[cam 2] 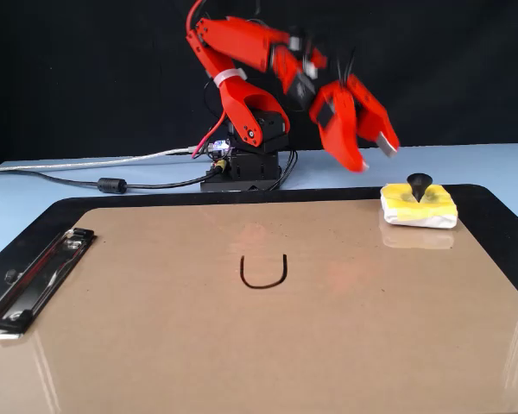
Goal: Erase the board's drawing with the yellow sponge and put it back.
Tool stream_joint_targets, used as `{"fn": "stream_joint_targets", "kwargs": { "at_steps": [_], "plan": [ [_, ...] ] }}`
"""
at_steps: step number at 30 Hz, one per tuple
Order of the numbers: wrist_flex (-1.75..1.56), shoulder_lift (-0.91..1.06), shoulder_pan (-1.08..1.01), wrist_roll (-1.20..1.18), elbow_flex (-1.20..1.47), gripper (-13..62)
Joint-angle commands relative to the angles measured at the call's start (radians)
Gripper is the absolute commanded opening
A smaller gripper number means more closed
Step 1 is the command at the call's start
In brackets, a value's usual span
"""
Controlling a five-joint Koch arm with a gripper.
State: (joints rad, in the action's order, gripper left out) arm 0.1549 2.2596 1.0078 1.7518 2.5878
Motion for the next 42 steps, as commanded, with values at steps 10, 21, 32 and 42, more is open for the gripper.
{"fn": "stream_joint_targets", "kwargs": {
  "at_steps": [10, 21, 32, 42],
  "plan": [
    [-0.476, -0.265, 0.025, -0.029, 0.023, 32.7],
    [-0.627, -0.509, 0.048, -0.040, -0.038, 32.7],
    [-0.701, -0.617, 0.048, -0.049, -0.064, 19.6],
    [-0.699, -0.617, 0.014, -0.063, -0.058, -8.0]
  ]
}}
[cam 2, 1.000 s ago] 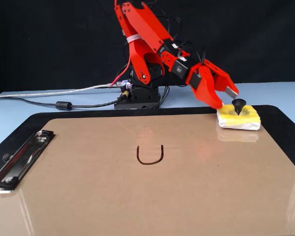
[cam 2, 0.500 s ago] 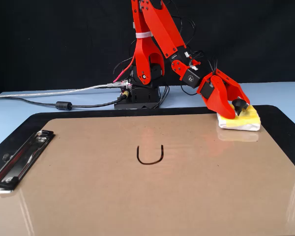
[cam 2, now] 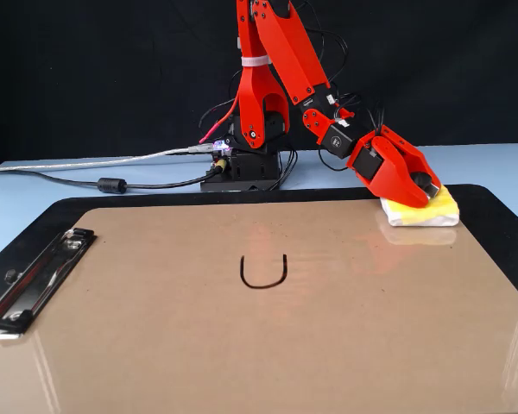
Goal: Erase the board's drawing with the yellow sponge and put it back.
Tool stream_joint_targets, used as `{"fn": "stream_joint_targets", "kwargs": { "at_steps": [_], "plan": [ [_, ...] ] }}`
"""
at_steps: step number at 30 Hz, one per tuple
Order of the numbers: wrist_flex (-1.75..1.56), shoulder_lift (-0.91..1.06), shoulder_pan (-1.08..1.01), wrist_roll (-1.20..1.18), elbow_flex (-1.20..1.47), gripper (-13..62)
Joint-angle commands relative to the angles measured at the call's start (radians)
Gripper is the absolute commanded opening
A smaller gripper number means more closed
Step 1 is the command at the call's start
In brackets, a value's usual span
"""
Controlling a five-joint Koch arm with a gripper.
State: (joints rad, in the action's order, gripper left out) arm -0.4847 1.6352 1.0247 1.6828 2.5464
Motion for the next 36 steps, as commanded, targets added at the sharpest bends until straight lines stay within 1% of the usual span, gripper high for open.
{"fn": "stream_joint_targets", "kwargs": {
  "at_steps": [1, 5, 7, 10, 12, 15, 16, 17, 19, 20, 23, 25, 28, 31, 36],
  "plan": [
    [-0.058, 0.008, -0.005, 0.006, -0.018, -7.9],
    [-0.049, 0.040, -0.025, 0.017, -0.026, -8.0],
    [-0.003, 0.117, -0.058, 0.020, -0.026, -8.0],
    [0.307, 0.347, -0.158, 0.021, -0.043, -8.0],
    [0.641, 0.538, -0.262, 0.020, -0.107, -8.0],
    [1.040, 0.692, -0.426, 0.015, -0.227, -8.0],
    [1.164, 0.695, -0.526, 0.003, -0.284, -8.0],
    [1.213, 0.693, -0.607, -0.006, -0.324, -8.0],
    [1.218, 0.684, -0.761, -0.048, -0.364, -8.0],
    [1.189, 0.657, -0.844, -0.087, -0.373, -8.0],
    [1.043, 0.514, -0.969, -0.175, -0.365, -8.0],
    [0.943, 0.423, -1.039, -0.186, -0.365, -8.0],
    [0.799, 0.282, -1.068, -0.183, -0.364, -8.0],
    [0.723, 0.207, -1.068, -0.184, -0.348, -8.0],
    [0.604, 0.190, -1.066, -0.184, -0.233, -8.0]
  ]
}}
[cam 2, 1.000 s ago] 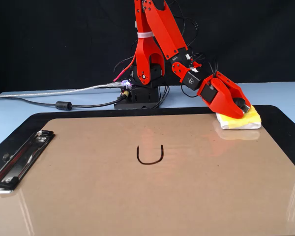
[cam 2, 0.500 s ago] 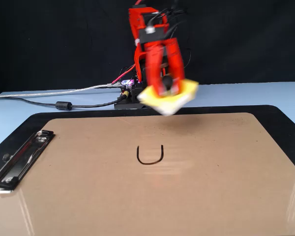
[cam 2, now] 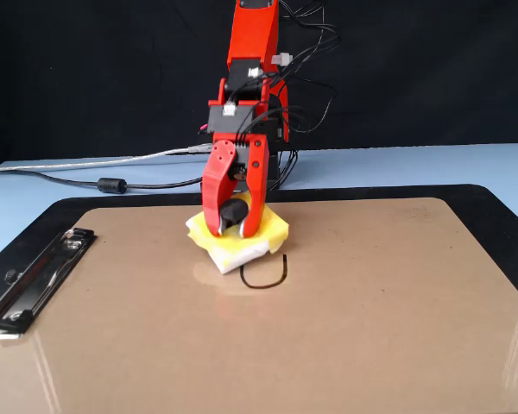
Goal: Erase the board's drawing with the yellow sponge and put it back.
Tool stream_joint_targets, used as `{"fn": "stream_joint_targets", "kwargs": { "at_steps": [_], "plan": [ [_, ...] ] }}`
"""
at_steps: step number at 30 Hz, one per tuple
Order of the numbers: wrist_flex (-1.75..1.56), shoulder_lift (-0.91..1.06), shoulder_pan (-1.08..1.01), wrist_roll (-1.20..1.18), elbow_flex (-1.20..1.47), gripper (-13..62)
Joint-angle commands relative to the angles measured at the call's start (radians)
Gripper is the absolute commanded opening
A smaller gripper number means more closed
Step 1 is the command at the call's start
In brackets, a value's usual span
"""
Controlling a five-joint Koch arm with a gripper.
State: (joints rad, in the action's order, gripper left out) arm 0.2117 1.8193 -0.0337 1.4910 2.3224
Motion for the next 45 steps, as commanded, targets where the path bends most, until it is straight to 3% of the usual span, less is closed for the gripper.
{"fn": "stream_joint_targets", "kwargs": {
  "at_steps": [1, 6, 10, 13, 18, 21, 24, 30, 33, 36, 42, 45],
  "plan": [
    [-0.176, -0.029, -0.008, 0.011, 0.011, -8.0],
    [-0.515, -0.364, -0.006, 0.015, -0.083, -8.0],
    [-0.541, -0.549, -0.005, 0.014, -0.264, -8.0],
    [-0.509, -0.437, 0.005, 0.028, -0.163, -8.0],
    [-0.495, -0.026, 0.114, 0.087, 0.236, -8.0],
    [-0.477, 0.097, 0.143, 0.100, 0.310, -8.0],
    [-0.480, -0.009, 0.156, 0.101, 0.256, -8.0],
    [-0.476, -0.408, 0.158, 0.101, -0.176, -8.0],
    [-0.474, -0.469, 0.156, 0.101, -0.247, -8.0],
    [-0.477, -0.356, 0.155, 0.098, -0.089, -8.0],
    [-0.468, 0.138, 0.160, 0.098, 0.365, -8.0],
    [-0.469, 0.137, 0.160, 0.097, 0.383, -8.0]
  ]
}}
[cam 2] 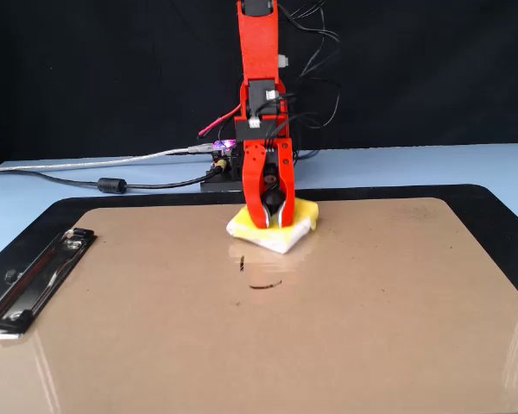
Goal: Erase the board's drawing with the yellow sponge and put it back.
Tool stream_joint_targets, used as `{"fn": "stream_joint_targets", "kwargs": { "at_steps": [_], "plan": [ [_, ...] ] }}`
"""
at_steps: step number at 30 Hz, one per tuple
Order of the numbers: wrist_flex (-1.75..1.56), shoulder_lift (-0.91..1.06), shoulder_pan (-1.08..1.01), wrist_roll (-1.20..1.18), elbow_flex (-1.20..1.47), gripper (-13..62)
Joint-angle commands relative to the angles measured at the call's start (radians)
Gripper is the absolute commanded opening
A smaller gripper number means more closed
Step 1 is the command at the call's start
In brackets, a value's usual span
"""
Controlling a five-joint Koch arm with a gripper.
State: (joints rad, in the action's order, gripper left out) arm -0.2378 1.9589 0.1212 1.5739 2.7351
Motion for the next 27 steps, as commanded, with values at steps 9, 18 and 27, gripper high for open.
{"fn": "stream_joint_targets", "kwargs": {
  "at_steps": [9, 18, 27],
  "plan": [
    [-0.041, -0.627, -0.043, 0.012, -0.626, -8.0],
    [-0.041, -0.104, -0.092, 0.009, -0.072, -8.0],
    [-0.044, -0.453, -0.126, 0.014, -0.413, -8.0]
  ]
}}
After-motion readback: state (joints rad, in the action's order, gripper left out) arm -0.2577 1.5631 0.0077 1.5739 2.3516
